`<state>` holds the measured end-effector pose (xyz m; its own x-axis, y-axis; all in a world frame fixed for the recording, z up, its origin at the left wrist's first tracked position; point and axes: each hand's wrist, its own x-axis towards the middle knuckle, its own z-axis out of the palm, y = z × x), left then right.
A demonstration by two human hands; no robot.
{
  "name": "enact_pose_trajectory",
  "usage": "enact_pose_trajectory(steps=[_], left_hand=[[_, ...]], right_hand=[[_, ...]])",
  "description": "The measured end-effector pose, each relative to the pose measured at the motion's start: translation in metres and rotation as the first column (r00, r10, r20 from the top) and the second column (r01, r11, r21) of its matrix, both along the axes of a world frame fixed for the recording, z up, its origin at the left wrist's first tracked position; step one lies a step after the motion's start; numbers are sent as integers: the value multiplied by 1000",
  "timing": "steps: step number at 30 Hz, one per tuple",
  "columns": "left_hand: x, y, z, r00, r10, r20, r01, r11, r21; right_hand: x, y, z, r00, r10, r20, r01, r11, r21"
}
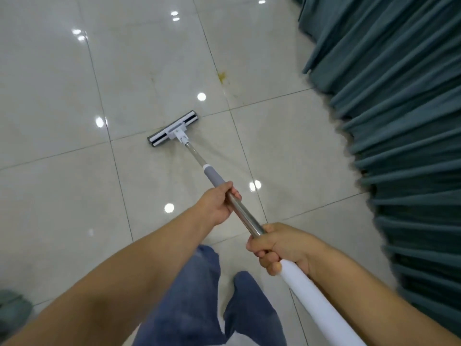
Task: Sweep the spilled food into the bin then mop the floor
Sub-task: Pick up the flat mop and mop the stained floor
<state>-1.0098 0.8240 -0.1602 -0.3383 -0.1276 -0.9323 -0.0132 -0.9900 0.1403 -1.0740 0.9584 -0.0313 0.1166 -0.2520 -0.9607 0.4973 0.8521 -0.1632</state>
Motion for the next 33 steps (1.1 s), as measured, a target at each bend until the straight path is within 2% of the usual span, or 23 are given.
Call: enact_pose_trajectory(steps=[10,17,20,23,28,33], left_hand=[[-14,-294,-40,998,54,11,-51,983,-179],[-19,-407,-64,999,17,31,-8,966,-257],[-25,-410,-71,997,-64,39,72,964,-257],[-37,-377,-77,993,-96,73,111,963,-245],[-44,-290,-71,989,-145,35,149,969,-197],[-35,-179,-51,977,-215,16,215,975,-61]], right_hand=[[6,-295,-58,991,-130,31,133,985,-111],[0,-407,-85,992,-115,46,121,981,-149],[-9,-402,-90,989,-144,44,149,977,-155],[-19,-364,-96,984,-176,23,178,974,-138],[-28,-272,-89,984,-176,-3,175,979,-101],[-19,-154,-62,986,-165,-29,165,986,-29]])
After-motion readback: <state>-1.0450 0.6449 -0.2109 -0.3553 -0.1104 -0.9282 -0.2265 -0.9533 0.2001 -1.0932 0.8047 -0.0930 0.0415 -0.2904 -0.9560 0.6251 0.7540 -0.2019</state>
